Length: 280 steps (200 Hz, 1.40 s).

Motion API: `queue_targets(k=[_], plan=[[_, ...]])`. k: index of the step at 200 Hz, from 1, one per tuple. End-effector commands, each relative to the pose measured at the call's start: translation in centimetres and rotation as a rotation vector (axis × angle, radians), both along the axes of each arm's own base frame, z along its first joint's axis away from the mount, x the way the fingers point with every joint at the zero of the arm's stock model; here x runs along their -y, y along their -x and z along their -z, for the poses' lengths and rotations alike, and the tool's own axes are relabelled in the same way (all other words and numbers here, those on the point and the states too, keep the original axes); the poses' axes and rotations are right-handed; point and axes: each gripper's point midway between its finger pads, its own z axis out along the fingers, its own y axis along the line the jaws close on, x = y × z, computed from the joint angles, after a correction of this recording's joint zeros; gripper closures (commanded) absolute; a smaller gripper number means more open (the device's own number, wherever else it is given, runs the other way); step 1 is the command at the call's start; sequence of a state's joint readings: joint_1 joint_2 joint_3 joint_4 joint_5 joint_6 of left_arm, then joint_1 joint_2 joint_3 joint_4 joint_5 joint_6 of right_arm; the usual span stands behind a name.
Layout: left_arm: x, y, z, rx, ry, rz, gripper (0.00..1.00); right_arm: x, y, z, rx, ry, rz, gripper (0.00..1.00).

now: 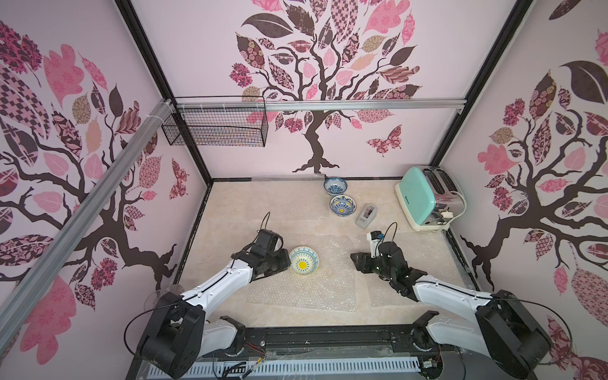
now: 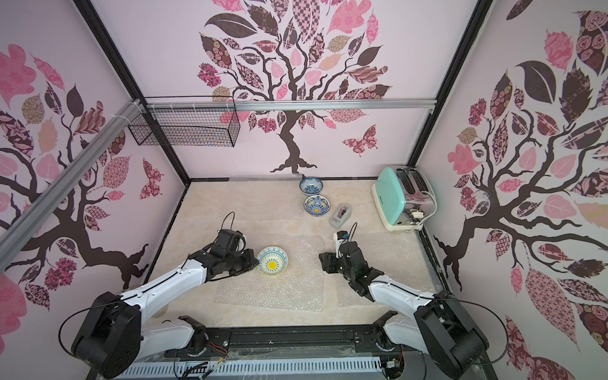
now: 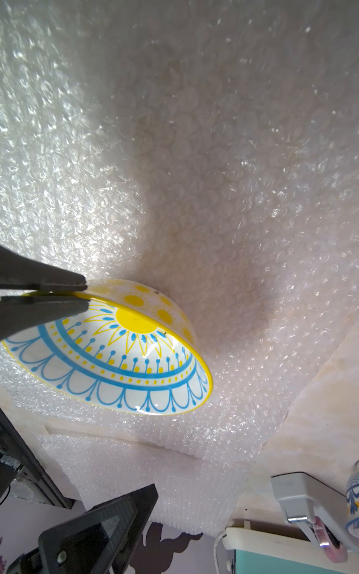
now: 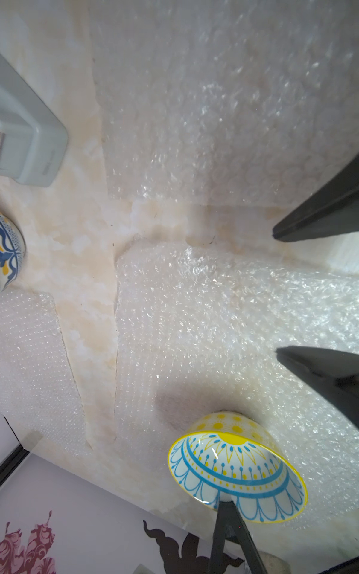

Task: Wrap bowls in bubble wrap
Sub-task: Place the bowl on the bubble wrap.

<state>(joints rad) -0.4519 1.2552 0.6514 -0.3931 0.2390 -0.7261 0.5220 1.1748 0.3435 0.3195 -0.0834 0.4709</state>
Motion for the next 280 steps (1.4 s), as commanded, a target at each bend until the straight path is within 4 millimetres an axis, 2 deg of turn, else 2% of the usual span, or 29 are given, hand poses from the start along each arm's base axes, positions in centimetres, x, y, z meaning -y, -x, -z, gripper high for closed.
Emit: queue_targets(k=[1,19,32,55,80,134,161,213,238,256,280], plan=[[0.0,0.0,0.4,0.004,0.0,0.006,1.0,-0.3,-1.4,-1.8,0.049,-0.006,0.017,0.39],[-0.1,0.1,0.6,-0.007,-0.005,0.002,0.99,-0.3,-1.8,-2.1,0.054,-0.003,0.025,0.38],[-0.2,0.2,0.5,-0.008,-0.008,-0.003,0.82,-0.4,-2.1,-2.3,0.056,-0.001,0.03,0.37],[-0.9,-0.1,-0.4,0.019,-0.027,-0.028,0.62,-0.3,-3.1,-2.6,0.045,0.029,0.057,0.36],[-1.4,-0.6,-1.9,0.052,-0.03,-0.05,0.52,-0.1,-4.4,-2.0,0.01,0.092,0.084,0.36],[-3.0,-1.1,-5.5,0.149,-0.045,-0.103,0.48,-0.7,-6.6,1.0,-0.111,0.132,0.097,0.38],[-4.0,-1.3,-6.6,0.189,-0.044,-0.135,0.46,-0.4,-6.8,3.1,-0.163,0.164,0.117,0.37],[-5.1,-1.6,-7.6,0.231,-0.031,-0.185,0.44,-2.4,-6.3,5.4,-0.258,0.102,0.037,0.36],[-5.2,-1.6,-7.0,0.221,-0.034,-0.191,0.44,-4.3,-6.1,4.3,-0.255,0.001,-0.04,0.4],[-5.0,-1.5,-6.8,0.216,-0.019,-0.189,0.44,-5.7,-5.9,2.3,-0.227,-0.079,-0.1,0.44],[-4.8,-1.4,-6.0,0.211,0.006,-0.198,0.44,-6.7,-5.6,-0.6,-0.159,-0.158,-0.152,0.45]])
